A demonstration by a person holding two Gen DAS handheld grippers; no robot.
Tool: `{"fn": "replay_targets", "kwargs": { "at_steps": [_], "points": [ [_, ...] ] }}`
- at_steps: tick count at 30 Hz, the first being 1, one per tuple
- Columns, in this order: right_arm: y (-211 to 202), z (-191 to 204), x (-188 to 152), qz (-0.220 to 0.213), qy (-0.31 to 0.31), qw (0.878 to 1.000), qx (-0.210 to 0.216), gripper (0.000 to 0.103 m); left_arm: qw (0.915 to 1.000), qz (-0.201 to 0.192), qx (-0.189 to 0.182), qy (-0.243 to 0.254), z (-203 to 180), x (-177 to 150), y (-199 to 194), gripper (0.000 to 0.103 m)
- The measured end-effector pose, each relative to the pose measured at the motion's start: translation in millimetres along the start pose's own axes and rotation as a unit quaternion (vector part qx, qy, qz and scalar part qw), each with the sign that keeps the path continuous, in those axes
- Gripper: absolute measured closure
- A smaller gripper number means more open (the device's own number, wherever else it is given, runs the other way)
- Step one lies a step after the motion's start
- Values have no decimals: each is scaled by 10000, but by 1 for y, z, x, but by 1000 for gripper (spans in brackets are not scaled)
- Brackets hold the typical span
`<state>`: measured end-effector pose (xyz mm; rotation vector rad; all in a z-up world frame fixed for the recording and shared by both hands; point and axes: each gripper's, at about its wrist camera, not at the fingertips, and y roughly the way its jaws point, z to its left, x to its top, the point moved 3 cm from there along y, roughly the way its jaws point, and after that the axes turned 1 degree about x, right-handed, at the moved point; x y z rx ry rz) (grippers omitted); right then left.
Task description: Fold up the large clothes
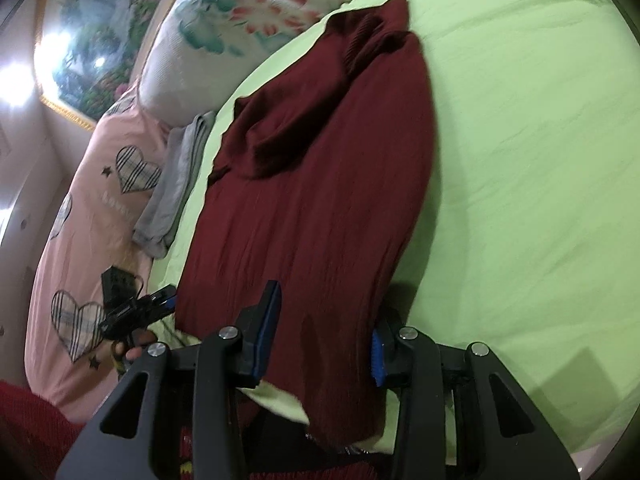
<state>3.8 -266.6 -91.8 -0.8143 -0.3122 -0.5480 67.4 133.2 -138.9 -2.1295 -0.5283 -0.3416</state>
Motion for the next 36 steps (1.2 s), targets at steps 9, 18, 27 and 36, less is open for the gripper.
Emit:
{"fn": "replay_targets", "kwargs": {
  "at_steps": [9,18,27,36],
  "points": [
    [9,-1,-5,70,-91,9999,28,98,10000,55,4,46,4,-3,6,100],
    [-13,16,20,-539,-162,9952,795,98,9963,-756,-400,101,-24,22,-30,100],
    [-25,35,105,-1151,-191,9851,1266,98,9859,-1515,-563,444,-76,123,-53,100],
    [24,9,240,-1360,171,9878,745,98,9851,-1715,-119,-27,-73,265,13,100]
  ]
}}
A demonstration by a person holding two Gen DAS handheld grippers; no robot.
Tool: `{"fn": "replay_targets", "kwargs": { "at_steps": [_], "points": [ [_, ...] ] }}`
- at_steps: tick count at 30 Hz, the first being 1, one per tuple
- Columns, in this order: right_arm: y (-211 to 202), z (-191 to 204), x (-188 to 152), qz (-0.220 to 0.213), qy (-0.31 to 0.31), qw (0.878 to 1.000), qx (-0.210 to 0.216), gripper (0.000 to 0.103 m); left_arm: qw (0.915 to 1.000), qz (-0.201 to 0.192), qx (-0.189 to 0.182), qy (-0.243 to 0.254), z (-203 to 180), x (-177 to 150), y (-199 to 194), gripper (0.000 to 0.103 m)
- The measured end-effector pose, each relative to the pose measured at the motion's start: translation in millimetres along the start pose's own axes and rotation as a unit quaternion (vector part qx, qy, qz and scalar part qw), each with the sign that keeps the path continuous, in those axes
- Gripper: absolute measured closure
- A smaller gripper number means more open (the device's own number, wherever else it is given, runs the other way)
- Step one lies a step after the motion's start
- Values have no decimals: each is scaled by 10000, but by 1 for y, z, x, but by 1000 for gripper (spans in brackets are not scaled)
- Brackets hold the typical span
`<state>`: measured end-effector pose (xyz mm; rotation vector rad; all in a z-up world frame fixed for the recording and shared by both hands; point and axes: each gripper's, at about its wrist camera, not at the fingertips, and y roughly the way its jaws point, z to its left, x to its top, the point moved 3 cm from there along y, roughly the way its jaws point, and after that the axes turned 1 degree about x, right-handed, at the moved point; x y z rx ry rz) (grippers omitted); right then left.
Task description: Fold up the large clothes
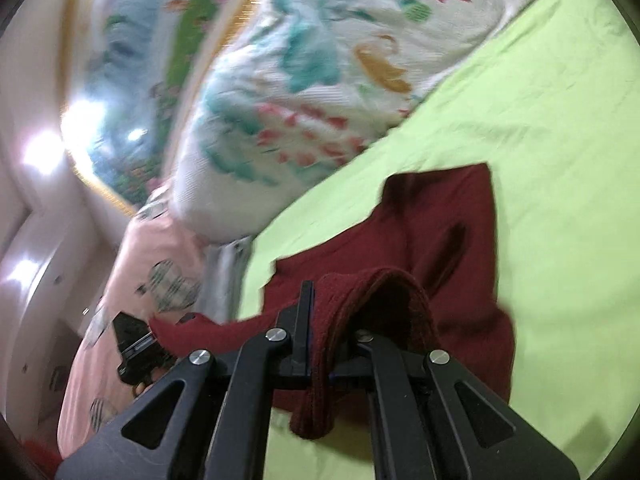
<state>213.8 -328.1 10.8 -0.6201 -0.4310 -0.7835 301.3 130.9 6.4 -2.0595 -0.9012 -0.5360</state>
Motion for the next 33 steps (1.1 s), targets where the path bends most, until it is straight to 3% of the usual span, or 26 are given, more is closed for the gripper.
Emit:
{"fn": "replay_targets", "kwargs": {
  "at_steps": [5,8,11,16,18,20,22,25,29,33],
  "points": [
    [63,-56,32,193,338,9963,-768,98,9970,331,547,-433,46,20,87,100],
    [87,-81,31,404,453,9930,-1016,98,9932,566,770,-663,74,11,118,100],
    [94,-93,27,417,549,9928,-982,98,9918,665,774,-765,88,3,135,100],
    [90,-93,28,312,638,9933,-906,96,9937,575,706,-649,83,0,130,94],
    [84,-85,28,249,657,9931,-941,90,9949,488,668,-584,77,-2,115,83],
    [71,-73,28,3,524,9937,-989,67,9960,330,625,-538,68,-8,97,70],
    [54,-60,26,-305,343,9939,-1008,56,9971,217,463,-572,59,-18,80,65],
    [38,-39,17,-528,125,9950,-834,56,9982,300,81,-503,38,-39,69,65],
    [50,-16,-3,-163,-207,9970,-724,56,9977,643,-191,-34,-3,-64,83,63],
    [75,-16,-16,287,-418,9946,-907,57,9966,689,256,361,-13,-62,103,63]
  ]
}}
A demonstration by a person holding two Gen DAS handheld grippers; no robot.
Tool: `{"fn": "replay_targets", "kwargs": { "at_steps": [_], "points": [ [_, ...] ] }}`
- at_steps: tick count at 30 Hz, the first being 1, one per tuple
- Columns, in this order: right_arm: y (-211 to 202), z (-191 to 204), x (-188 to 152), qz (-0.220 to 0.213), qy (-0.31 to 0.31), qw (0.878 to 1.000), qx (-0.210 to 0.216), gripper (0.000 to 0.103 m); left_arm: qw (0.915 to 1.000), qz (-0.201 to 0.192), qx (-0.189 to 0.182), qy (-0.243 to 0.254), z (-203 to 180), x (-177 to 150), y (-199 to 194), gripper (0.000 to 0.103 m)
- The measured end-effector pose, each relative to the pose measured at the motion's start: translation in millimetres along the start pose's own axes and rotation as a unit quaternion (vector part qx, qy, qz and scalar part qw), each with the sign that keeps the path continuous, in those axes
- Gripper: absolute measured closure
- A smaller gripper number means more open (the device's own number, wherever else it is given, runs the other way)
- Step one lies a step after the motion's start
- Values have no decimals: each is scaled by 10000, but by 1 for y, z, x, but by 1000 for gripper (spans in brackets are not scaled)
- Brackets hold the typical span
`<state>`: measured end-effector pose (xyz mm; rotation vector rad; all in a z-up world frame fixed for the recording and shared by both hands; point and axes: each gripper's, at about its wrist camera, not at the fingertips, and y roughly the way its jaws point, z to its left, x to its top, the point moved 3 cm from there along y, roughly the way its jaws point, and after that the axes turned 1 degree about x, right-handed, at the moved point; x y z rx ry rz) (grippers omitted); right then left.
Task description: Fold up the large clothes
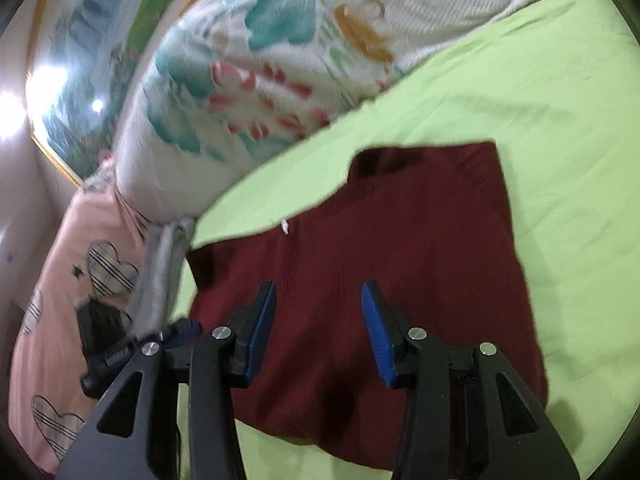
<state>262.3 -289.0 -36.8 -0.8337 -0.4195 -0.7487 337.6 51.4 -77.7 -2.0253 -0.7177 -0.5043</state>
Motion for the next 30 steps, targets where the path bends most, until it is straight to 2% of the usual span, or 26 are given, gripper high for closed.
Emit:
{"fn": "replay_targets", "kwargs": {
  "at_steps": [2,4,5,7,10,14,22,27,30],
  "points": [
    [7,-17,-4,127,98,9990,-406,57,9991,-81,381,-172,19,11,5,63],
    [4,-34,-5,84,175,9972,-724,60,9946,-198,896,-486,52,23,4,63],
    [0,-42,-5,25,260,9968,-755,64,9922,-261,1033,-640,69,27,1,65],
    [-10,-48,-4,-116,417,9966,-701,64,9889,-361,1086,-949,97,34,-5,77],
    [-23,-44,-3,-264,373,9951,-875,62,9864,-465,953,-1253,114,31,-21,79],
    [-30,-24,-10,-329,266,9969,-669,62,9886,-501,842,-1146,101,10,-41,76],
    [-14,29,-41,-136,-16,9999,-70,62,9933,-235,17,-1135,53,-74,-76,64],
    [2,45,-63,75,-102,9999,-33,66,9904,21,-96,-1378,48,-115,-76,57],
    [9,55,-73,189,-197,9996,-13,66,9875,99,-63,-1574,53,-128,-69,55]
  ]
}}
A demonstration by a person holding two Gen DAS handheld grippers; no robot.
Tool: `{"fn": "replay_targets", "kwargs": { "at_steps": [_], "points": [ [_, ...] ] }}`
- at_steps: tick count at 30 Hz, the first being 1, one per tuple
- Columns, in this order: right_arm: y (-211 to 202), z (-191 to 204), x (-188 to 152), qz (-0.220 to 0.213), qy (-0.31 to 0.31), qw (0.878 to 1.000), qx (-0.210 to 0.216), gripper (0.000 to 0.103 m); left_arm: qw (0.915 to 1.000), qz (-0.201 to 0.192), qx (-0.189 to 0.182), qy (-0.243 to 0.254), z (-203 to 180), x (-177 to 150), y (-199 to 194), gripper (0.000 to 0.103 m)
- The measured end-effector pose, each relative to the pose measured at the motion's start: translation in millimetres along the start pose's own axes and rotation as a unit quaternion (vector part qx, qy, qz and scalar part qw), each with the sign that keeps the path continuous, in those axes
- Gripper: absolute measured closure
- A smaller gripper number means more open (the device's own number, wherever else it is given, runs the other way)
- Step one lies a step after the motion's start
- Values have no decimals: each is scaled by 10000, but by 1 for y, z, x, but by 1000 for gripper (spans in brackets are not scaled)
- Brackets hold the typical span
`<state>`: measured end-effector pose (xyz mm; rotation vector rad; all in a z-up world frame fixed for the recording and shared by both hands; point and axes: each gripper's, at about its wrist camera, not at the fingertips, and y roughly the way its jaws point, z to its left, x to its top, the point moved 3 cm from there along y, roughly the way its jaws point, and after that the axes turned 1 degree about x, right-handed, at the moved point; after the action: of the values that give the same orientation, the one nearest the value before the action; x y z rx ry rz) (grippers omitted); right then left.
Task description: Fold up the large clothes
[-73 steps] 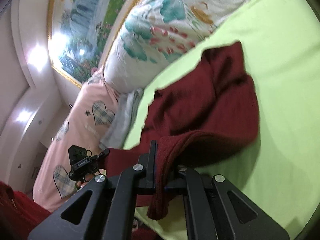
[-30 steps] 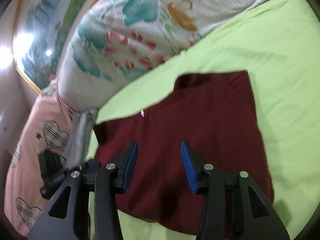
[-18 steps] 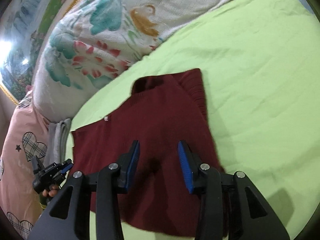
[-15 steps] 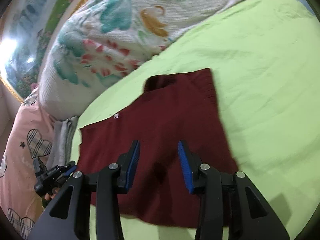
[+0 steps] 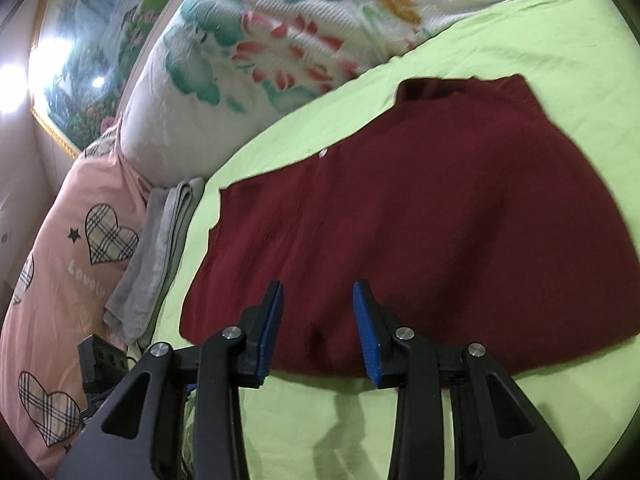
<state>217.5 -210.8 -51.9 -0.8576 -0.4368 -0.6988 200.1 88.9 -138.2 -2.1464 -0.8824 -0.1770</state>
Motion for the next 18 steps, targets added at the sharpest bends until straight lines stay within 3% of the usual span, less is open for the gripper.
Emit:
{"fn": "replay_targets", "kwargs": {
  "at_steps": [3,10,18],
  "points": [
    [5,9,-3,61,-135,9999,-64,66,9995,-9,-258,-208,1,5,9,44],
    [20,18,6,125,-250,9994,-187,67,9985,-292,-21,-459,4,41,28,44],
    [63,25,36,220,-315,9986,-357,81,9958,-593,27,-695,13,67,37,46]
  ]
}}
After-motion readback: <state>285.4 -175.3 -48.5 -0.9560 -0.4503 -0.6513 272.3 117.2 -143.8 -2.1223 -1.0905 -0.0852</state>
